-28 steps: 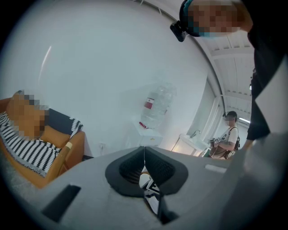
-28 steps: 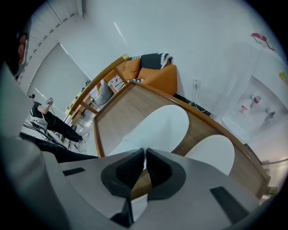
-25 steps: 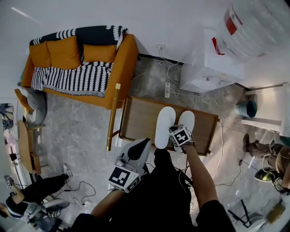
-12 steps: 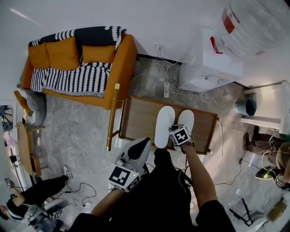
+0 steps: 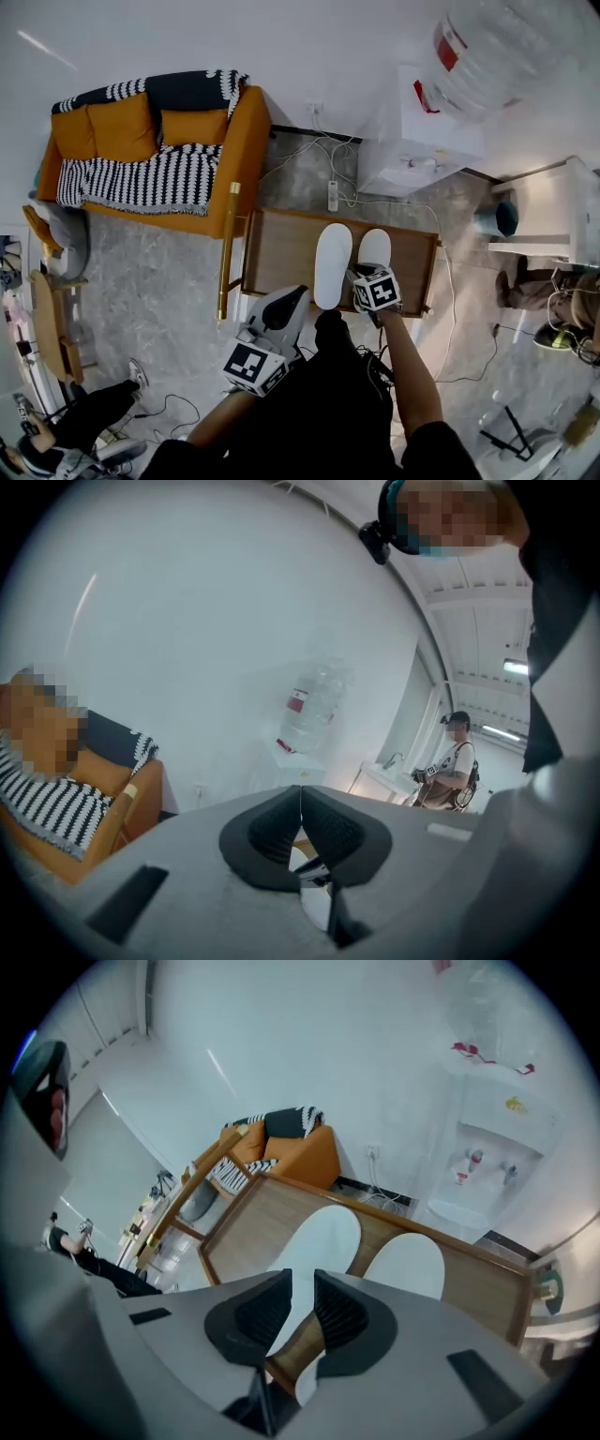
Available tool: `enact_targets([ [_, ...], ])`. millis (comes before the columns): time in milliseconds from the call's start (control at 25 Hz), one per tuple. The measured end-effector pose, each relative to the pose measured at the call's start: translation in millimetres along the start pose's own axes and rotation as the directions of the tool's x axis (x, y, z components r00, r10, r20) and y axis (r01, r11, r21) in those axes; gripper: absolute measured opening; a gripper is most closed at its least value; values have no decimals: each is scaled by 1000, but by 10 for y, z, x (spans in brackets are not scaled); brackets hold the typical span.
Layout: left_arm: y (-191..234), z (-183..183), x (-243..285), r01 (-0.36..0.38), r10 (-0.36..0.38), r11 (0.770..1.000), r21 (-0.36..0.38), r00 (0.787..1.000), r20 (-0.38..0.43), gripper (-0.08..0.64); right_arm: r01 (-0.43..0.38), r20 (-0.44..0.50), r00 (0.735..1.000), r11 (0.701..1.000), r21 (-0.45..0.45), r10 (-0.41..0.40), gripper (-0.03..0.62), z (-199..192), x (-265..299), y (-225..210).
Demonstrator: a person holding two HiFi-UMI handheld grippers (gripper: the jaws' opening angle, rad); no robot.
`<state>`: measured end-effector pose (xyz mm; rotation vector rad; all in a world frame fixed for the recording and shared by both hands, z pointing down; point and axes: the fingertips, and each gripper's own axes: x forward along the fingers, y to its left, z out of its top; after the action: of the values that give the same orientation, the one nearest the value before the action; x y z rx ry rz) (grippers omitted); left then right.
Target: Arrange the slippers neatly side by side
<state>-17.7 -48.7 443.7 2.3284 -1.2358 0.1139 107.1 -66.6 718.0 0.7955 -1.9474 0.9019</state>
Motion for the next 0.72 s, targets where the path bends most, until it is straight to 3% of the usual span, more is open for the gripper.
enact_targets([
  [200,-93,118,-17,41,-42,999,30,999,25,17,30,187,981,991,127,-54,46,283,-582,-17],
  [360,-184,242,-25,73,-76,995,68,996,44,17,101,318,937,982,157,-147,28,513,-1122,-48],
  [520,-241,299,-28,91,-96,992,90,994,54,17,153,446,865,968,201,-229,26,697,-1676,-15],
  [720,-311,420,-105,94,-106,988,121,989,102,17,183,599,743,951,248,-299,21,823,-2381,181],
])
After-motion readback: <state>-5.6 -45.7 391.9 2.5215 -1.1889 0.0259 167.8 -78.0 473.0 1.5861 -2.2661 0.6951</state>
